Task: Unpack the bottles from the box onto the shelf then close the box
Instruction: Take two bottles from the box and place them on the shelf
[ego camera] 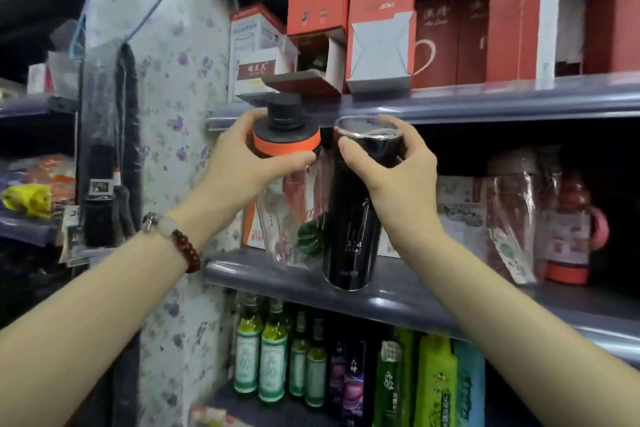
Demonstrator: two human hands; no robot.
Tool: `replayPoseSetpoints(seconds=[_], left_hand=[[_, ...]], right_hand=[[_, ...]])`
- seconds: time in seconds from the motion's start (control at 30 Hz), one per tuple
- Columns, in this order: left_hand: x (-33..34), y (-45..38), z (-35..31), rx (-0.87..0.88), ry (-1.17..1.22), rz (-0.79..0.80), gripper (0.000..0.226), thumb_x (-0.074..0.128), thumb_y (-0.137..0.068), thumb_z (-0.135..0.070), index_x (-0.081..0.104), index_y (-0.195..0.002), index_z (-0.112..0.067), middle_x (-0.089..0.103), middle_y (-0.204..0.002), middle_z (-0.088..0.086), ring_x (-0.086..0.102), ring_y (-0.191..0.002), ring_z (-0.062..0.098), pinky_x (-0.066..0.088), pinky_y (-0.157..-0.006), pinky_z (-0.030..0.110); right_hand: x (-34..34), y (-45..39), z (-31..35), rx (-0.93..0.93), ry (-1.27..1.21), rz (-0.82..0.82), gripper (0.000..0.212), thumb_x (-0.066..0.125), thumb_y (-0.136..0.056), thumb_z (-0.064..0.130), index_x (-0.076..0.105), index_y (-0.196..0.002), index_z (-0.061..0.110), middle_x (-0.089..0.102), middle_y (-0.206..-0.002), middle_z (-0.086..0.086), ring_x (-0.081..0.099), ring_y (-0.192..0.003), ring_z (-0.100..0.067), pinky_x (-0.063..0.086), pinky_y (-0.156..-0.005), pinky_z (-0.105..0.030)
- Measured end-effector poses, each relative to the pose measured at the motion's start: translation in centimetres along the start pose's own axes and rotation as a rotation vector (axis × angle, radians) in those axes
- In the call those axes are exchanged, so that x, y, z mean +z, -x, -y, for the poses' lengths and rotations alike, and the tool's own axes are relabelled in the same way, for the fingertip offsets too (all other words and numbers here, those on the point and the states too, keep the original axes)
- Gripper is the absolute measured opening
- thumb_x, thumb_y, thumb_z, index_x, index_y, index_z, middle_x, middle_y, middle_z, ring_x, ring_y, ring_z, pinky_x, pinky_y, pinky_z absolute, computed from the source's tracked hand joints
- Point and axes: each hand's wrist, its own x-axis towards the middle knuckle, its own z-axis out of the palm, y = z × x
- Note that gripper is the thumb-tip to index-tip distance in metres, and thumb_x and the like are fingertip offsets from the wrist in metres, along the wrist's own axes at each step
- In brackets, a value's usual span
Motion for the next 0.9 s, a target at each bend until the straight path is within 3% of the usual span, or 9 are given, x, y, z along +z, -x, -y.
replayPoseSetpoints(seconds=[0.13, 0.23, 0.33, 0.43, 0.53, 0.63, 0.73, 0.9], left_hand=[[2.4, 0.4, 1.3, 0.089, -0.041, -0.016, 0.068, 0.088, -0.054, -0.033, 0.054, -0.113, -0.03, 0.066, -0.108, -0.014, 0.062, -0.101, 0.002, 0.048, -0.09, 0.021], [4.3, 0.6, 2.4, 0.099, -0.068, 0.009, 0.074, 0.086, -0.052, -0.041, 0.052, -0.117, -0.034, 0.064, -0.112, -0.016, 0.06, -0.107, 0.003, 0.048, -0.096, 0.029], [6.0, 0.7, 3.2, 0.099, -0.055, 0.063, 0.074, 0.087, -0.054, -0.038, 0.05, -0.118, -0.034, 0.063, -0.112, -0.017, 0.059, -0.107, 0.001, 0.048, -0.096, 0.028], [7.6, 0.8, 4.1, 0.1, -0.055, 0.115, 0.075, 0.086, -0.052, -0.041, 0.049, -0.117, -0.037, 0.062, -0.112, -0.018, 0.059, -0.106, -0.001, 0.049, -0.095, 0.027], [9.1, 0.7, 4.4, 0.101, -0.07, 0.15, 0.074, 0.086, -0.051, -0.041, 0.046, -0.113, -0.042, 0.061, -0.106, -0.023, 0.057, -0.101, -0.01, 0.044, -0.088, 0.009], [10.5, 0.5, 4.0, 0.109, -0.077, 0.194, 0.073, 0.087, -0.055, -0.039, 0.047, -0.115, -0.041, 0.061, -0.103, -0.026, 0.054, -0.1, -0.016, 0.038, -0.079, -0.003], [12.1, 0.0, 3.5, 0.117, -0.097, 0.253, 0.071, 0.086, -0.056, -0.042, 0.048, -0.117, -0.039, 0.061, -0.107, -0.021, 0.056, -0.101, -0.009, 0.039, -0.081, 0.003], [14.3, -1.5, 3.0, 0.109, -0.182, 0.241, 0.077, 0.082, -0.057, -0.05, 0.048, -0.124, -0.035, 0.051, -0.118, -0.01, 0.049, -0.104, 0.004, 0.032, -0.078, 0.006]], right_hand=[[-1.1, 0.0, -0.7, -0.066, 0.034, -0.106, 0.063, 0.078, -0.063, 0.043, 0.058, -0.12, 0.025, 0.068, -0.107, 0.011, 0.065, -0.101, -0.005, 0.052, -0.095, -0.035], [-2.1, -0.3, -1.5, -0.082, 0.086, -0.156, 0.061, 0.078, -0.064, 0.04, 0.057, -0.119, 0.026, 0.067, -0.106, 0.014, 0.064, -0.1, -0.002, 0.051, -0.094, -0.03], [-3.4, -0.7, -2.5, -0.085, 0.12, -0.174, 0.059, 0.081, -0.068, 0.031, 0.056, -0.121, 0.025, 0.065, -0.102, 0.018, 0.062, -0.097, 0.003, 0.048, -0.087, -0.016], [-4.6, -0.6, -3.6, -0.079, 0.168, -0.186, 0.06, 0.081, -0.069, 0.029, 0.055, -0.123, 0.024, 0.065, -0.103, 0.017, 0.062, -0.097, 0.003, 0.047, -0.086, -0.013], [-5.7, -0.8, -4.4, -0.062, 0.199, -0.219, 0.062, 0.081, -0.069, 0.031, 0.054, -0.125, 0.024, 0.066, -0.107, 0.013, 0.062, -0.099, 0.001, 0.047, -0.084, -0.009], [-6.7, -1.3, -4.7, -0.022, 0.18, -0.288, 0.059, 0.08, -0.069, 0.033, 0.056, -0.122, 0.025, 0.066, -0.104, 0.014, 0.063, -0.096, 0.002, 0.049, -0.084, -0.015], [-8.1, -1.8, -5.1, 0.037, 0.155, -0.376, 0.06, 0.08, -0.07, 0.037, 0.056, -0.123, 0.024, 0.064, -0.102, 0.016, 0.062, -0.098, -0.001, 0.049, -0.088, -0.023], [-11.0, -3.6, -5.7, 0.099, 0.222, -0.445, 0.062, 0.08, -0.069, 0.043, 0.056, -0.122, 0.022, 0.057, -0.094, 0.023, 0.055, -0.09, 0.007, 0.042, -0.089, -0.021]])
